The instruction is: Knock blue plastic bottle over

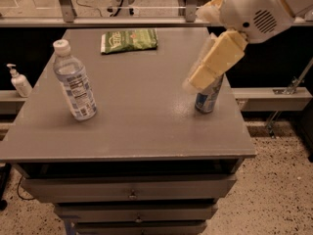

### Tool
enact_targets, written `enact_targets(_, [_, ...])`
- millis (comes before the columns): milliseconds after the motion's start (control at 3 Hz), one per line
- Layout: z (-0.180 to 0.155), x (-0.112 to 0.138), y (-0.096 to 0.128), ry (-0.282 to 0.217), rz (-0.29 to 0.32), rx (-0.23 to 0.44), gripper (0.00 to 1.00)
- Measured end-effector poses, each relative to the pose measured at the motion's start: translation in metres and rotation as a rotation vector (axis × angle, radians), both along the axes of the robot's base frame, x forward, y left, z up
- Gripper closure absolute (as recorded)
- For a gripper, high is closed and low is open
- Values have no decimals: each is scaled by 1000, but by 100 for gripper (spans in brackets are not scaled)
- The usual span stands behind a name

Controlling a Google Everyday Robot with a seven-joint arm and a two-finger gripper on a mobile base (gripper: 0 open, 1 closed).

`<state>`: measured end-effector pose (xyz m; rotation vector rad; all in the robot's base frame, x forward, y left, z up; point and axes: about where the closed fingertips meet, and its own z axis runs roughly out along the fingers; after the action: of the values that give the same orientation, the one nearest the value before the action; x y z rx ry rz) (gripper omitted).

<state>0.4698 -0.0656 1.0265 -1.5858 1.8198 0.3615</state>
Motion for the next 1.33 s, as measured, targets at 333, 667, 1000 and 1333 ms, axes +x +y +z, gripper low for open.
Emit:
enact_targets(333, [-22,6,32,27,26,152,0])
enact_targets(667, [-37,14,70,46,58,274,0])
enact_targets(1000, [-44,20,108,65,81,377,0])
enact_targets(1333, [-48,26,145,72,110,460,0])
